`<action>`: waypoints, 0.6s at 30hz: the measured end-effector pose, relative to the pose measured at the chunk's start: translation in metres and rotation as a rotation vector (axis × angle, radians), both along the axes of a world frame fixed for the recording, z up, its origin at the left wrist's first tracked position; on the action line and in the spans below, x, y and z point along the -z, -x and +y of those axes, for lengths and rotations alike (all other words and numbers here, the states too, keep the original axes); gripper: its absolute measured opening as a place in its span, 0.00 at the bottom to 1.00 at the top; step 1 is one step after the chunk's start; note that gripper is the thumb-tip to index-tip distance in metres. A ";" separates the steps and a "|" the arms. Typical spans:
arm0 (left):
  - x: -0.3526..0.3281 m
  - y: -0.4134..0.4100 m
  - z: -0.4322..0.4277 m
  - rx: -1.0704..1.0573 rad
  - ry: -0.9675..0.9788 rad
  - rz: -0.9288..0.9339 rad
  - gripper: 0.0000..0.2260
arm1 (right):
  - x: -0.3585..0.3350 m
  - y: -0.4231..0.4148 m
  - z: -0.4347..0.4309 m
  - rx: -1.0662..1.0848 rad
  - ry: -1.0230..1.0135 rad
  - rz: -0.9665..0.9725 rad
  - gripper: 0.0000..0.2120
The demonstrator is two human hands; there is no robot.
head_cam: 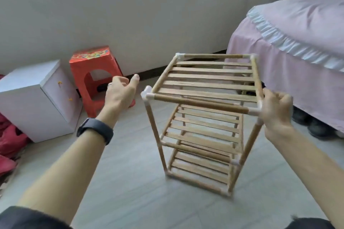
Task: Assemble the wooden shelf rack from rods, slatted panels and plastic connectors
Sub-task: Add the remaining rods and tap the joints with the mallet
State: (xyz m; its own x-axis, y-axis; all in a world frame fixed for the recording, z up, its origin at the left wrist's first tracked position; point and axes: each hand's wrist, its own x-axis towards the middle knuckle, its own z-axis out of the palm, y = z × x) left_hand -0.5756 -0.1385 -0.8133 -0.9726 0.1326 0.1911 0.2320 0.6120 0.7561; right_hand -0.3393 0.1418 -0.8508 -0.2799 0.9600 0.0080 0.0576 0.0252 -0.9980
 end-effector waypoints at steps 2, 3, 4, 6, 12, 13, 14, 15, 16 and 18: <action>0.004 0.010 0.006 0.021 0.009 -0.211 0.32 | 0.003 -0.004 -0.001 0.054 -0.139 -0.072 0.13; 0.009 0.009 0.013 0.085 -0.026 -0.354 0.34 | 0.005 -0.007 -0.002 0.089 -0.244 -0.183 0.14; 0.016 0.004 0.017 0.167 -0.070 -0.516 0.35 | 0.009 -0.007 -0.005 0.119 -0.379 -0.325 0.16; 0.031 -0.009 0.029 0.322 -0.168 -0.743 0.31 | 0.014 -0.007 -0.020 0.131 -0.719 -0.506 0.18; 0.043 -0.033 0.038 0.300 -0.469 -0.751 0.17 | 0.026 0.024 -0.083 -0.377 -1.058 -0.610 0.27; 0.045 -0.038 0.037 0.281 -0.492 -0.727 0.14 | 0.025 0.031 -0.086 -0.385 -1.076 -0.596 0.26; 0.046 -0.044 0.036 0.253 -0.523 -0.708 0.14 | 0.024 0.036 -0.087 -0.377 -1.099 -0.585 0.26; 0.046 -0.050 0.035 0.216 -0.553 -0.695 0.14 | 0.024 0.040 -0.084 -0.370 -1.128 -0.581 0.26; 0.045 -0.057 0.035 0.183 -0.574 -0.683 0.14 | 0.025 0.043 -0.080 -0.378 -1.162 -0.588 0.27; 0.044 -0.072 0.037 0.155 -0.590 -0.662 0.16 | 0.028 0.044 -0.068 -0.435 -1.174 -0.618 0.28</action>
